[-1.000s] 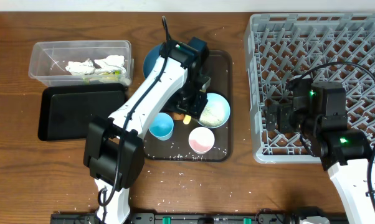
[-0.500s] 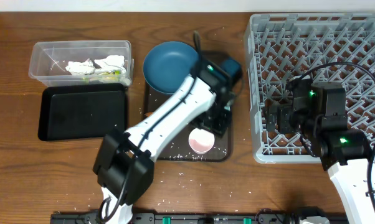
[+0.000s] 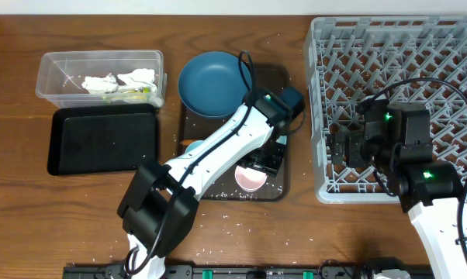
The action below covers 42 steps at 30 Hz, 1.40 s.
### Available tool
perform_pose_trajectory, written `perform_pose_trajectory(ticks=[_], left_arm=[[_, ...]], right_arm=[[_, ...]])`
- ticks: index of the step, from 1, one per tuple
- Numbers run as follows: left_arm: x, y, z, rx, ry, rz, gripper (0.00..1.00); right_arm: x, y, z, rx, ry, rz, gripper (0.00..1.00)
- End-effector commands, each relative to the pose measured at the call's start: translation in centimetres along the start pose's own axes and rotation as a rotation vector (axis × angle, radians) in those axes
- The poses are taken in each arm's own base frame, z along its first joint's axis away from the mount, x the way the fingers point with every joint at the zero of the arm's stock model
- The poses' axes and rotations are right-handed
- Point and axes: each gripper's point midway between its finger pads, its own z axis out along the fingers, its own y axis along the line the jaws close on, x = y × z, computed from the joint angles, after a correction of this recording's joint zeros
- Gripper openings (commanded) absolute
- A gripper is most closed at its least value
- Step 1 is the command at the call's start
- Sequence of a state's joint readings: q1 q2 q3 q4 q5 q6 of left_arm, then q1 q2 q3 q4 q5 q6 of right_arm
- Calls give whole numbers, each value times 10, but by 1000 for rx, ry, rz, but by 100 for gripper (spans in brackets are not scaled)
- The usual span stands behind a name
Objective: Sort waste into correct bins and load items into the dishwasher rack
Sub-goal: 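Grasp the pink cup on the tray with the left gripper and lift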
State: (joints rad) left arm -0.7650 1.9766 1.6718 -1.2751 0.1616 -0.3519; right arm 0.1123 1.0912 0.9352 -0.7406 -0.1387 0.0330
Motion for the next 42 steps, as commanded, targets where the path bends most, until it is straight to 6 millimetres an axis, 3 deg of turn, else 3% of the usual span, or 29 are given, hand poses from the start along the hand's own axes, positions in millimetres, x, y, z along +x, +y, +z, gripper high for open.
perform_pose_trajectory(ticks=[1,10,17,21,23,28,42], left_arm=[[-1,4,-13,-3,-46,-29,54],[-10,28,-15,-71,-73,-56,54],[-4,44,11,-104,-36,-31,55],[-8,54,15,-105,-39,-61,55],[-9,57,15,-104,-41,-69,50],[-8,53,15,-99,-40,-62,12],[1,37,26,-24,2,-52,6]], right_arm=[[-6,0,-4,-1,-14,-9,99],[-6,0,-4,-1,-14,-9,99],[-6,-1,-4,-1,-13,-9,99],[-5,-1,-3,-1,-8,-8,99],[-5,-1,-3,-1,-8,-8,99],[-5,-1,-3,-1,-9,-8,99],[-5,0,-3,-1,-10,-8,99]])
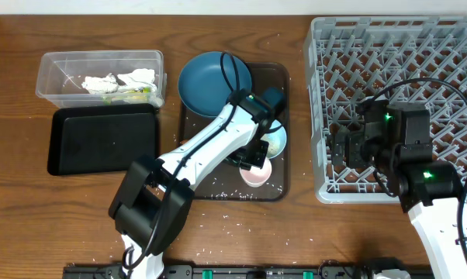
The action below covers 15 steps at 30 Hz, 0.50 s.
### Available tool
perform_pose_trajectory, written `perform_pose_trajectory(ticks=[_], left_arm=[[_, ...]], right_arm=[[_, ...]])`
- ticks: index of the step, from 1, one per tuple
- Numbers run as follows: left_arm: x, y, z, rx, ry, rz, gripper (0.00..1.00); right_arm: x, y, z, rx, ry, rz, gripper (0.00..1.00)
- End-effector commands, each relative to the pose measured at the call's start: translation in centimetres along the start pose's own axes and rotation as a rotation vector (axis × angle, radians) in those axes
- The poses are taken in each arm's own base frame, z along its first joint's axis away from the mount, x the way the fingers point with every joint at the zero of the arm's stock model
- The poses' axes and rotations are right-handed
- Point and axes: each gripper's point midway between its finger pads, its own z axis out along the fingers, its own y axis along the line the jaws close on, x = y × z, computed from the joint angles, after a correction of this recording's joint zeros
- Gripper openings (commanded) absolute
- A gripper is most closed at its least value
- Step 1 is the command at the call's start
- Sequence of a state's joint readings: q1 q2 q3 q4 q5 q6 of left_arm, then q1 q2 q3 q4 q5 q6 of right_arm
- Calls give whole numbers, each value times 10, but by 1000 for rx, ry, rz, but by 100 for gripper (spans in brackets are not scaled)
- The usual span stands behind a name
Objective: Sort waste into correct bins and load items into the dishwasher rack
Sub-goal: 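Grasp the pink cup on the tray with the left gripper and lift, then hold the pink cup out and grasp it with the right gripper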
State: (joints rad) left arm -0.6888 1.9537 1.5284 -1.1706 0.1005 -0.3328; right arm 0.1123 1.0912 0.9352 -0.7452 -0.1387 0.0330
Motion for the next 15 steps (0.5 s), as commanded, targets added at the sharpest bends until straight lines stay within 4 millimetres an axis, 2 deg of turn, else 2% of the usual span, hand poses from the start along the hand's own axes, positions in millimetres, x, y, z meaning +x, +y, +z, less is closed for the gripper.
perform_pose_trajectory(ticks=[1,4,6,11,15], left_arm=[[8,-4,1,38,20,5,6],[8,-9,-3,75,19,1,6],[4,-9,-14,113,5,-9,6],[-4,-6,-59,299,-60,-42,6],[-7,7,-99,473,-132,-87,6]], right_arm=[[-6,0,-4,-1,-14,-9,99],[-7,0,-4,-6,-16,-9,99],[-10,5,-4,-33,-27,-11,99],[-24,36,-9,-211,-89,-30,99],[-42,63,-19,-373,-158,-13,99]])
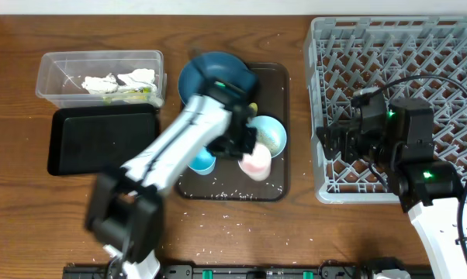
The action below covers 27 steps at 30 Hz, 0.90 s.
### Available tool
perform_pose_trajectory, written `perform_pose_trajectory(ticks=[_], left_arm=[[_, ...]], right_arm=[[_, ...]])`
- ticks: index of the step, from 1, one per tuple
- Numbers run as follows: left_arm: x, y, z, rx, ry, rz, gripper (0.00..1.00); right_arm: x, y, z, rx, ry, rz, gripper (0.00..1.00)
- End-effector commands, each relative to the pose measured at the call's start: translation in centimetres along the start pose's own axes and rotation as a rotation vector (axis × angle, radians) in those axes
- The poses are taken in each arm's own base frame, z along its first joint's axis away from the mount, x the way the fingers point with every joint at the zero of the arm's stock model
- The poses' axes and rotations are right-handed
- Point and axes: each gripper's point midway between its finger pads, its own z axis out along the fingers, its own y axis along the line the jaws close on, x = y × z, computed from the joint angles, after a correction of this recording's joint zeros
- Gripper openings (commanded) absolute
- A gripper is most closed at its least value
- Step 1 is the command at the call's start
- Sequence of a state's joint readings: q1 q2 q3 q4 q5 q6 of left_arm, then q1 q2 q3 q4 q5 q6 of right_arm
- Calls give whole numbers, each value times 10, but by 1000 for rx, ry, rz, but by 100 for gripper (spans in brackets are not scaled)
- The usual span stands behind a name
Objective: Sort waste into correct bins and load items into the dishwasher rack
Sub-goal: 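Hold the pink cup out and grasp it with the right gripper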
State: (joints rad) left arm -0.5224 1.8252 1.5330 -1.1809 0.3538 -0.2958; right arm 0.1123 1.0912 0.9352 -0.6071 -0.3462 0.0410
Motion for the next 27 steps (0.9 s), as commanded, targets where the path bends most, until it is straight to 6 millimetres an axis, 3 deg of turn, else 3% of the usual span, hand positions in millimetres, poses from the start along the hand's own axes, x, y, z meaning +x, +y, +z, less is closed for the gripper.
perform_pose_trajectory(ticks=[1,8,16,20,27], left_arm=[[-4,-18,-54,224,-91,23,6],[-22,-28,-125,595,-249,54,6],[-27,-37,-180,940,-301,107,6],[-23,-41,-192,1015,-294,125,6],[-22,-42,-192,1023,-284,123,6]], right_arm=[[-19,34,-7,-198,-56,26,99],[-57,86,-30,-511,-216,-92,99],[-79,114,-41,-730,-322,-250,99],[-80,116,-31,-798,-325,-282,99],[-85,129,-13,-929,-338,-328,99]])
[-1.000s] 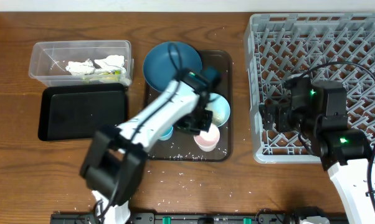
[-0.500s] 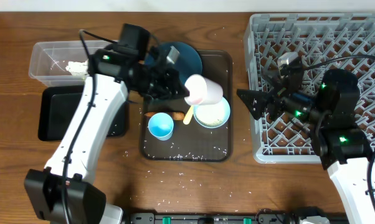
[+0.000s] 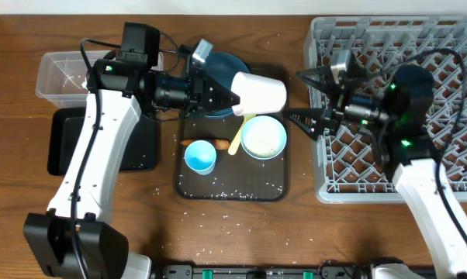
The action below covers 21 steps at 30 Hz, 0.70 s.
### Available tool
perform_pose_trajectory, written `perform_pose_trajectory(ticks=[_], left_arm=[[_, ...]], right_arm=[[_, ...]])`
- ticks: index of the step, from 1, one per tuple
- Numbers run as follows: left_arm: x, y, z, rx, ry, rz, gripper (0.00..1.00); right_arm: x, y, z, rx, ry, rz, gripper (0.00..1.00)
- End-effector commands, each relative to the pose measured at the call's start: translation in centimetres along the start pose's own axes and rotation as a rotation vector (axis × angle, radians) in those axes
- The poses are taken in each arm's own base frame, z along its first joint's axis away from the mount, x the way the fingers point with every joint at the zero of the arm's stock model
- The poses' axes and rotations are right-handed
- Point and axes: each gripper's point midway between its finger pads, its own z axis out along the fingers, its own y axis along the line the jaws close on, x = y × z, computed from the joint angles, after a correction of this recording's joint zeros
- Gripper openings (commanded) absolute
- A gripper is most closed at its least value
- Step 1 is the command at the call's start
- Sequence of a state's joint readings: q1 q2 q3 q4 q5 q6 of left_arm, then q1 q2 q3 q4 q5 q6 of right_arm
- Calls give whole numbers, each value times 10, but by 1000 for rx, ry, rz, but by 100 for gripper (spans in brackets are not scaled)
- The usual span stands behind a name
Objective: Sort waste into correct bins and load items into the dishwasher rack
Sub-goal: 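Hold the pink cup out and grasp it with the right gripper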
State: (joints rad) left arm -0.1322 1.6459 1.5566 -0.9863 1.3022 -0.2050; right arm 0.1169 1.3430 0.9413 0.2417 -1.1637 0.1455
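My left gripper (image 3: 233, 94) is shut on a pale pink cup (image 3: 263, 91), holding it on its side above the back right of the brown tray (image 3: 274, 186). My right gripper (image 3: 302, 98) stands open just right of the cup, its fingers (image 3: 315, 76) spread and pointing left at it, by the left wall of the grey dishwasher rack (image 3: 396, 35). On the tray lie a blue plate (image 3: 218, 66), a pale bowl (image 3: 263, 137), a small blue cup (image 3: 200, 157), a yellow scrap (image 3: 237, 141) and an orange piece (image 3: 196, 142).
A clear plastic bin (image 3: 59, 74) sits at the back left, partly hidden by my left arm. In front of it lies a black tray (image 3: 70, 143). White crumbs are scattered on the table in front of the brown tray.
The left gripper has gone from low over the tray to high at its back right, with the pink cup now on its side. The right gripper has swung left and opened toward the cup.
The left gripper was down over the pink cup at the tray's front right, and stayed there a while. Then it had the cup slightly lifted beside the pale bowl. Now the cup hangs by the rack's left wall, facing the open right gripper.
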Motion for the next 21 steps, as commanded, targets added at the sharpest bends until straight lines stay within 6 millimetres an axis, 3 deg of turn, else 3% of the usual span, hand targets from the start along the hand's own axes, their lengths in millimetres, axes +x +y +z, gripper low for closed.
perform_pose_trajectory(ticks=[1,6,12,21], left_arm=[[2,-14,-3,52,8,29,6],[4,-14,-3,50,11,19,6],[3,-13,-3,50,11,19,6],[3,-13,-3,49,11,19,6]], right_arm=[[2,9,12,-104,7,27,99],[-4,10,25,-149,-23,26,97],[-7,28,39,-210,-32,-14,91],[-6,34,42,-229,-27,-16,81]])
